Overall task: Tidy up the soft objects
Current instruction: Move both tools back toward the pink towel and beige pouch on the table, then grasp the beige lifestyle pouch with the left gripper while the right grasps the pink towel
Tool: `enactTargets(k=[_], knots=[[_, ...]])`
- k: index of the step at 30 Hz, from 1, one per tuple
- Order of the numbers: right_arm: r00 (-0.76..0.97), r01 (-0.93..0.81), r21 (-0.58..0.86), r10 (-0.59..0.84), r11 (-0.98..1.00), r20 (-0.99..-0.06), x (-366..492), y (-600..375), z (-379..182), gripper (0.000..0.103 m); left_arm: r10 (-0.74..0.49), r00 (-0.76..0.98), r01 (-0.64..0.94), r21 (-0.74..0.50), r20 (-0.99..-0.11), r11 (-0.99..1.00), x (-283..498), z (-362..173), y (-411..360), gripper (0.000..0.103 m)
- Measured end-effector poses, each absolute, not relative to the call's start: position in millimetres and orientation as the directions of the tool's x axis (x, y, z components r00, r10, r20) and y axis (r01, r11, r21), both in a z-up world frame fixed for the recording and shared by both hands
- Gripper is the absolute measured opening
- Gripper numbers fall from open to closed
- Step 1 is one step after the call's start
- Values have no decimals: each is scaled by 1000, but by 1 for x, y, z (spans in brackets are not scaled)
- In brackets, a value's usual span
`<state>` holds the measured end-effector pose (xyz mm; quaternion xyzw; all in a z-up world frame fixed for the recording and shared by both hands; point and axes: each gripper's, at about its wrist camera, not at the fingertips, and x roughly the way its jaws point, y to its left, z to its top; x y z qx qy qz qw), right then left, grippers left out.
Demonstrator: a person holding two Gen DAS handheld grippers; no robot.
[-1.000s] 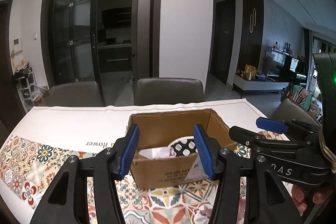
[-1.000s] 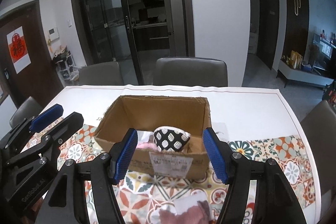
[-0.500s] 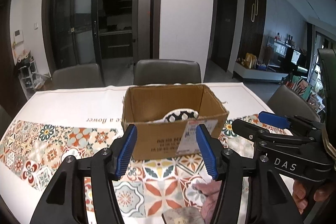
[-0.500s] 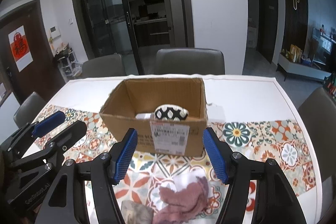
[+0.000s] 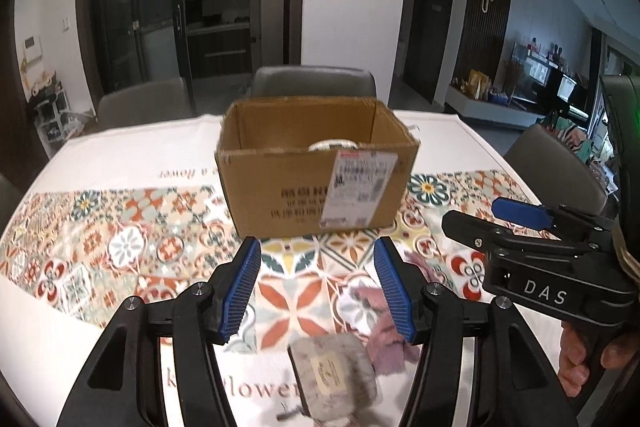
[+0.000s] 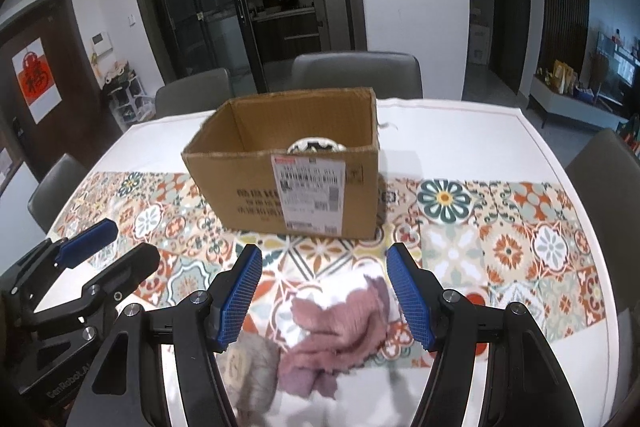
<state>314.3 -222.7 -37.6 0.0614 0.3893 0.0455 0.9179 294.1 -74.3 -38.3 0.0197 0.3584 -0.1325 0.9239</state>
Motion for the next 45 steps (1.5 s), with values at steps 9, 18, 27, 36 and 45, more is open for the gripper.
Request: enactTargets(k=[9,18,27,36,45], knots=[[645,-49,154,149,987,-750,304,-229,-60,66,-243,614,253,-104,-751,962,282,-67,-83,58],[571,-78,156,172,985,-803,306,-228,-90,66,-229,510,219,-132,-829,967,275,-104,-84,58],[503,-101,153,183,983,-845,315,-228,-118,66,-232,386,198,-166,-893,966,275,-138,-91,58],[430,-99,154,182,983,-884,328,-231,-148,66,-221,295,178,-174,-929,969,279,-164,-98,58],[380,-94,154,178,984,-908,342,-226,-170,65,-179,268,202,-126,-946,971,279,-184,-109,59]])
